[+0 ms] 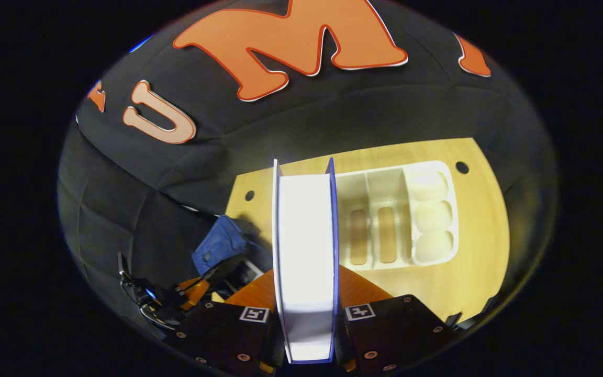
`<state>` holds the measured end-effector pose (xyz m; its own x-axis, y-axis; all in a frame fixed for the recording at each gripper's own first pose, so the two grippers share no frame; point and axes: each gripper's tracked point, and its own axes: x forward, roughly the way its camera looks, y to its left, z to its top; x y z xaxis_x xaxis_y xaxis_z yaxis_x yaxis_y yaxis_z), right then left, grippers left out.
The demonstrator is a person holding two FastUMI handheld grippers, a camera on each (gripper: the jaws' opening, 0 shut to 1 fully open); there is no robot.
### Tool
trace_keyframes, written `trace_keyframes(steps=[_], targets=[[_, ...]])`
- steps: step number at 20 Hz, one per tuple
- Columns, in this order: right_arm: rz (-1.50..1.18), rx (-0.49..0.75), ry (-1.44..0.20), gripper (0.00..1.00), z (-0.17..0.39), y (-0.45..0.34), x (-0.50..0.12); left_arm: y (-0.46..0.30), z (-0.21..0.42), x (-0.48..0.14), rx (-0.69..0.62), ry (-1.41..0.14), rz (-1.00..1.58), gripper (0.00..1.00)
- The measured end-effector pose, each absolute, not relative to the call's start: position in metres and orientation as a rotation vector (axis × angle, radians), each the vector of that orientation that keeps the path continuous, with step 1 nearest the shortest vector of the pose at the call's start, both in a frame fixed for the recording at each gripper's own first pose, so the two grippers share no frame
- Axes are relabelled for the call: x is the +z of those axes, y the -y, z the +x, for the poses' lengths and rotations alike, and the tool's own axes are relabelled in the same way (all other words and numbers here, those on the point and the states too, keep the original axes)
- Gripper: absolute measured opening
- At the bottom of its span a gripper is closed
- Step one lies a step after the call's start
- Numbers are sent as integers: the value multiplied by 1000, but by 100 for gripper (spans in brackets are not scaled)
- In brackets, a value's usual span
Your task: Open the schoolbag, grab two books from the bookshelf and put them into the schoolbag.
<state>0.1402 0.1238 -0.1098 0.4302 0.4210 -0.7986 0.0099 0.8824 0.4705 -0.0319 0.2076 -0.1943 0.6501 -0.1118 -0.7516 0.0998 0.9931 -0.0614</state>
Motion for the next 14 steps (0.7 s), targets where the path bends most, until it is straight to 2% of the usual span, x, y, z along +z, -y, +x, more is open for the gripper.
trace_keyframes(steps=[7,9,10,11,14], targets=[[530,436,-1115,38,84,-217,-132,-211,-30,-190,-127,-852,-3,1],[546,443,-1131,38,70,-240,-152,-211,-34,-192,-123,-856,-26,0],[570,445,-1149,38,62,-252,-160,-209,-35,-193,-123,-857,-38,5],[599,444,-1166,38,57,-263,-167,-207,-36,-195,-129,-863,-43,1],[672,431,-1192,38,49,-293,-190,-206,-38,-195,-127,-865,-28,0]])
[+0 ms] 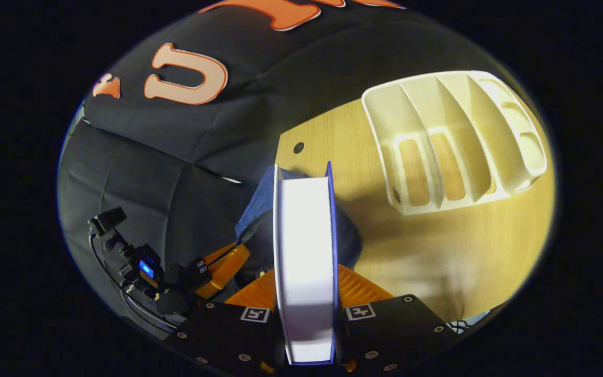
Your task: Open the schoolbag, grab two books from the bookshelf and put them into the schoolbag.
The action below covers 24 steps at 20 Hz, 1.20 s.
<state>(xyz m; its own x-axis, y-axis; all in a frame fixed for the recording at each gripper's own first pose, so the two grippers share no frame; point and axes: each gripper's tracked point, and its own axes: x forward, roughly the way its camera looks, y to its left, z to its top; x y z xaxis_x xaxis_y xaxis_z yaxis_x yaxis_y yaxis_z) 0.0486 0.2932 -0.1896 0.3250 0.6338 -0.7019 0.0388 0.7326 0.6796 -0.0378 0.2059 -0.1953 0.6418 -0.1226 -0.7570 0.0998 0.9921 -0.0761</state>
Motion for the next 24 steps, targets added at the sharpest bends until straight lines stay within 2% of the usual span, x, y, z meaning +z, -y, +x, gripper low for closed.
trace_keyframes(steps=[13,24], targets=[[922,374,-1194,38,54,-398,-263,-193,-45,-197,-207,-897,60,1],[1117,292,-1048,38,78,-426,-281,-183,-54,-201,-271,-953,113,1]])
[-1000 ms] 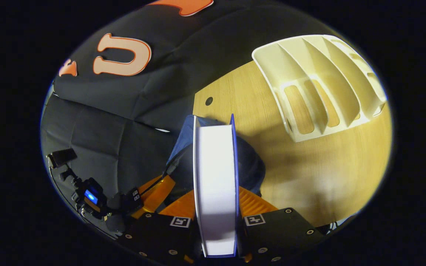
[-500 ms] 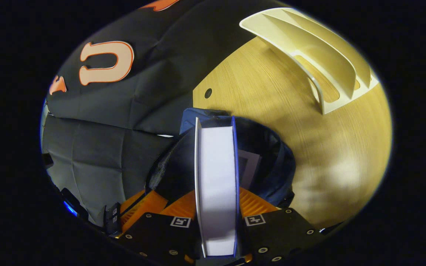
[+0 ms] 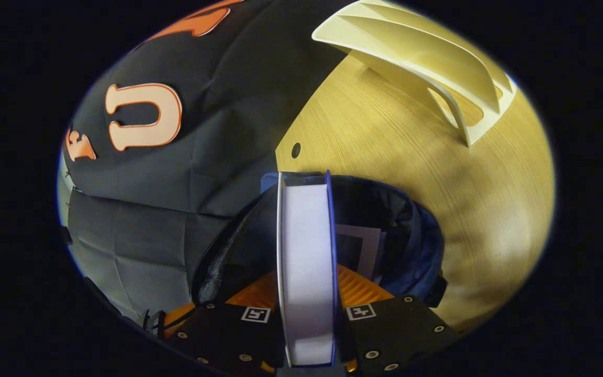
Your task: Open the schoolbag, grab two books from the bookshelf and put them into the schoolbag.
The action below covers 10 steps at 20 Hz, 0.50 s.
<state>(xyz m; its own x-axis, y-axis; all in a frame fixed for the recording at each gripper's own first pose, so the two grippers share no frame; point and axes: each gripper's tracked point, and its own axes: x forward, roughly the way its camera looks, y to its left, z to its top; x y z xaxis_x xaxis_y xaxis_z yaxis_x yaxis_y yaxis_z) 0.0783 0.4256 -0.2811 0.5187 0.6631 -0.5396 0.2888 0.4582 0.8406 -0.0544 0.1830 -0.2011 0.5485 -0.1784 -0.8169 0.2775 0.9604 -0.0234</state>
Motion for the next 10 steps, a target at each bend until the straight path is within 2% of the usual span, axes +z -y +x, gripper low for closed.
trace_keyframes(steps=[10], targets=[[1226,311,-1033,39,91,-463,-304,-184,-58,-194,-289,-957,141,1]])
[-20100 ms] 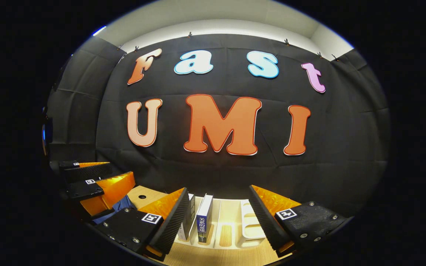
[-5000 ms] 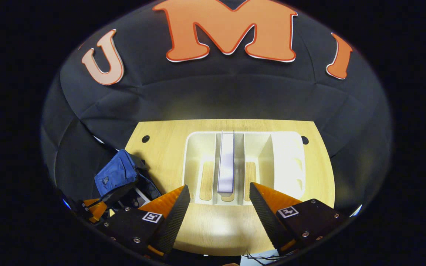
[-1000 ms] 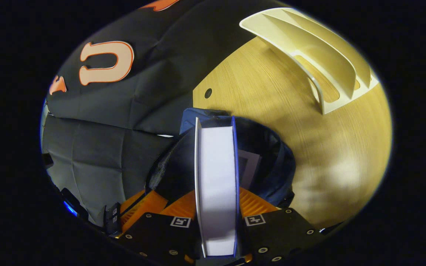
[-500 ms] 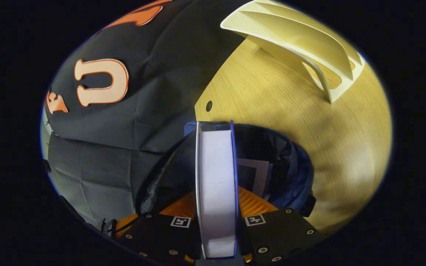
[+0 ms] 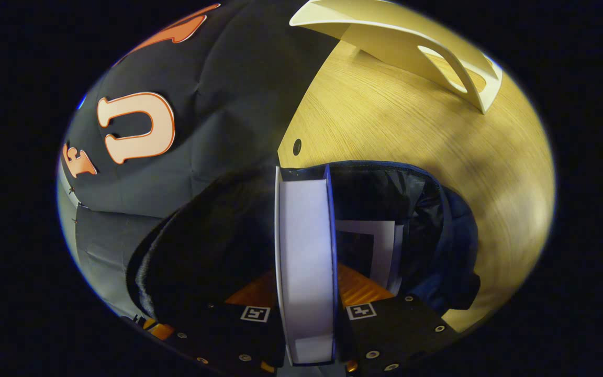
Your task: Open the schoolbag, grab two books from the bookshelf and put them into the schoolbag.
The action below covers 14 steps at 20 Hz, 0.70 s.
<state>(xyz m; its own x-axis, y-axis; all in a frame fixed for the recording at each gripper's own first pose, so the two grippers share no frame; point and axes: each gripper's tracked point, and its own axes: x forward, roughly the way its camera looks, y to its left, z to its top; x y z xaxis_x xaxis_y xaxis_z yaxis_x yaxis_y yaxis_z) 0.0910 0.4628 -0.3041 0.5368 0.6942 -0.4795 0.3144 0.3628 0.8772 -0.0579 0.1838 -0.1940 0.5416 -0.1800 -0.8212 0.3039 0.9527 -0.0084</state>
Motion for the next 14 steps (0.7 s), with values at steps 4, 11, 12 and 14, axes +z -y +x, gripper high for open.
trace_keyframes(steps=[4,11,12,14], targets=[[1298,346,-1142,43,86,-490,-319,-191,-53,-194,-260,-946,141,1],[1139,372,-1461,80,36,-488,-331,-197,-54,-204,-216,-942,43,1],[1112,377,-1466,84,35,-484,-328,-197,-53,-204,-212,-939,41,1],[1081,431,-1469,89,31,-484,-320,-199,-51,-202,-201,-926,39,1]])
